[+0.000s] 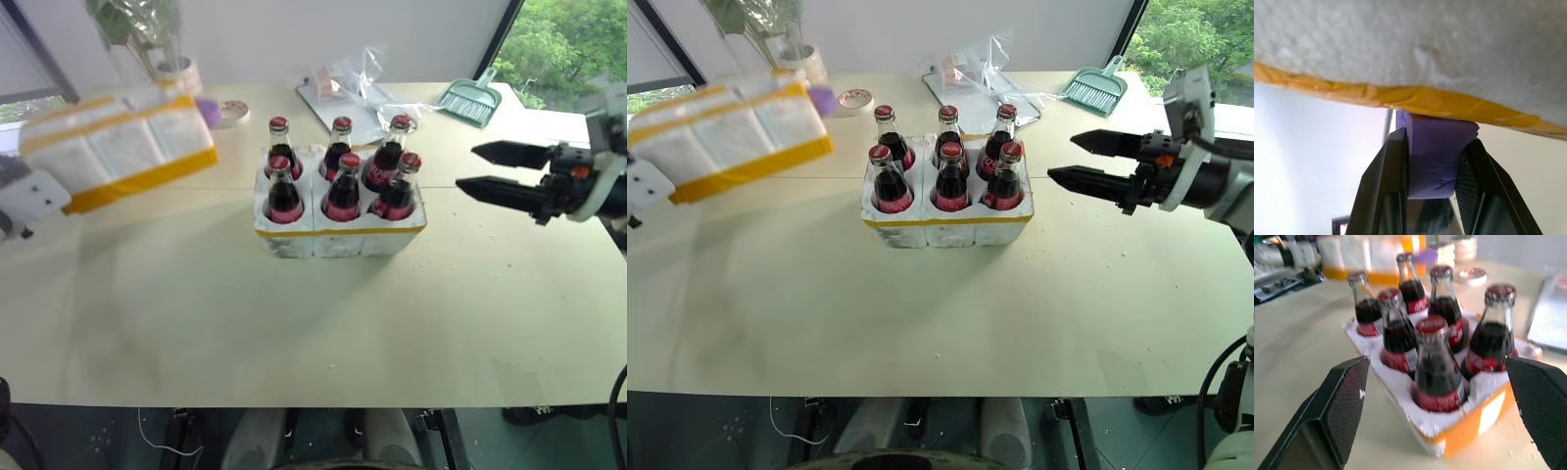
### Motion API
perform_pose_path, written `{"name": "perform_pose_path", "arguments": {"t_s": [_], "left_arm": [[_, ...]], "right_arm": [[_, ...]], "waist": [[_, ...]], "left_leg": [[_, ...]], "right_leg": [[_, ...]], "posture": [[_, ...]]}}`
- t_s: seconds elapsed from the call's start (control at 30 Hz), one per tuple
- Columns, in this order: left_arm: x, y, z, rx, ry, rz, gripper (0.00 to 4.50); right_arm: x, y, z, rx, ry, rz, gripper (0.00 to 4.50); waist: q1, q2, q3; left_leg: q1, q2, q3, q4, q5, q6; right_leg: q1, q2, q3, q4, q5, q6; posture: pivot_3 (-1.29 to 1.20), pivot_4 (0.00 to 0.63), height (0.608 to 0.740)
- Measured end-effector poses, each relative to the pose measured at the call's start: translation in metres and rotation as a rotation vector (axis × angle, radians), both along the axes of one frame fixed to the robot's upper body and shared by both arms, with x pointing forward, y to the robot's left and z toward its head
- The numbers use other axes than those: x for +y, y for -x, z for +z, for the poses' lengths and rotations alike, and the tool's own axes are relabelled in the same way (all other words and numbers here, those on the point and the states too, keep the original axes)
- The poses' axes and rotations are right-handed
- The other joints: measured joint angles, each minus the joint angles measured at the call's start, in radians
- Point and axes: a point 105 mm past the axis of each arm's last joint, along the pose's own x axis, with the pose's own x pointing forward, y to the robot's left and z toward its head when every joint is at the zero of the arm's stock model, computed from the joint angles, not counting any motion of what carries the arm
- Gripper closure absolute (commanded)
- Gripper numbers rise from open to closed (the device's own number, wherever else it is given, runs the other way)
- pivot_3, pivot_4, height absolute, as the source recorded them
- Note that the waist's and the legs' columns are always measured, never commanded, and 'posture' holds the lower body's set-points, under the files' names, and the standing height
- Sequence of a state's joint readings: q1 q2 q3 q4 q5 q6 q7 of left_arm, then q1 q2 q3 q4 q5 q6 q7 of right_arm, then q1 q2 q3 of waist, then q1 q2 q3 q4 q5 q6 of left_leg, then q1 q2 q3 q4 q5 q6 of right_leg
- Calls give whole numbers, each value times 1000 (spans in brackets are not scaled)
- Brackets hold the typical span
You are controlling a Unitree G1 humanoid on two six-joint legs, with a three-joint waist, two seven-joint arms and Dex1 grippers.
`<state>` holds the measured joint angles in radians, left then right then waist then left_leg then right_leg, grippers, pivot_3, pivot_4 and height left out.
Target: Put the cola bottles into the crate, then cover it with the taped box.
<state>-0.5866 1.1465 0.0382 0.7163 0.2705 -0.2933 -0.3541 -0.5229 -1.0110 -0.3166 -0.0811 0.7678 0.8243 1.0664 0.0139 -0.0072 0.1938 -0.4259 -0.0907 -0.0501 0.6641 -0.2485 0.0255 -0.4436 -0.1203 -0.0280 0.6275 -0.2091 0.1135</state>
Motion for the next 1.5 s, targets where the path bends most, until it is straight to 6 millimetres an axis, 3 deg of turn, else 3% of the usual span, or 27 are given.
{"name": "perform_pose_path", "arguments": {"t_s": [0.2,0.33,0.43,0.67,0.83,0.97,1.07,1.23,1.33,1.5], "left_arm": [[-76,-4,67,-102,56,-223,3351],[-141,2,92,-97,64,-397,3351],[-179,8,97,-46,51,-484,3351],[-232,18,78,128,-101,-576,3351],[-241,18,67,155,-150,-574,3351],[-237,14,58,161,-225,-546,3351],[-238,10,52,160,-250,-539,2462],[-235,8,32,207,-251,-531,33],[-225,9,21,248,-176,-504,33],[-198,17,22,235,6,-451,33]], "right_arm": [[-22,2,-34,72,90,-84,0],[-34,-1,-45,99,95,-133,0],[-36,-3,-46,93,85,-151,0],[-33,-8,-51,89,30,-177,0],[-35,-10,-45,68,-25,-207,0],[-37,-11,-40,57,-49,-228,0],[-38,-11,-39,54,-62,-234,0],[-37,-12,-39,55,-85,-233,0],[-38,-11,-39,53,-88,-236,0],[-39,-10,-42,64,-88,-239,0]], "waist": [[-1,0,0],[-3,0,0],[-9,0,0],[-5,0,0],[-3,0,0],[-3,0,0],[-3,0,0],[-3,0,0],[-3,0,0],[-3,0,0]], "left_leg": [[0,0,0,0,0,0],[0,0,2,2,0,0],[1,1,2,2,0,1],[1,0,3,3,0,1],[1,1,3,3,0,1],[1,1,2,3,1,1],[1,1,3,3,0,1],[2,1,2,3,0,1],[2,1,2,3,0,1],[2,1,2,3,0,1]], "right_leg": [[0,2,0,0,0,0],[1,2,0,1,0,0],[1,3,0,1,0,0],[2,4,1,1,0,0],[2,4,1,1,0,0],[2,4,1,1,0,0],[3,4,1,1,0,0],[3,4,1,1,0,0],[3,4,1,1,0,0],[2,4,0,1,0,0]], "posture": [[0,150,738],[0,150,738],[0,150,738],[0,150,738],[0,150,738],[0,150,738],[0,150,738],[0,150,738],[0,150,738],[0,150,738]]}}
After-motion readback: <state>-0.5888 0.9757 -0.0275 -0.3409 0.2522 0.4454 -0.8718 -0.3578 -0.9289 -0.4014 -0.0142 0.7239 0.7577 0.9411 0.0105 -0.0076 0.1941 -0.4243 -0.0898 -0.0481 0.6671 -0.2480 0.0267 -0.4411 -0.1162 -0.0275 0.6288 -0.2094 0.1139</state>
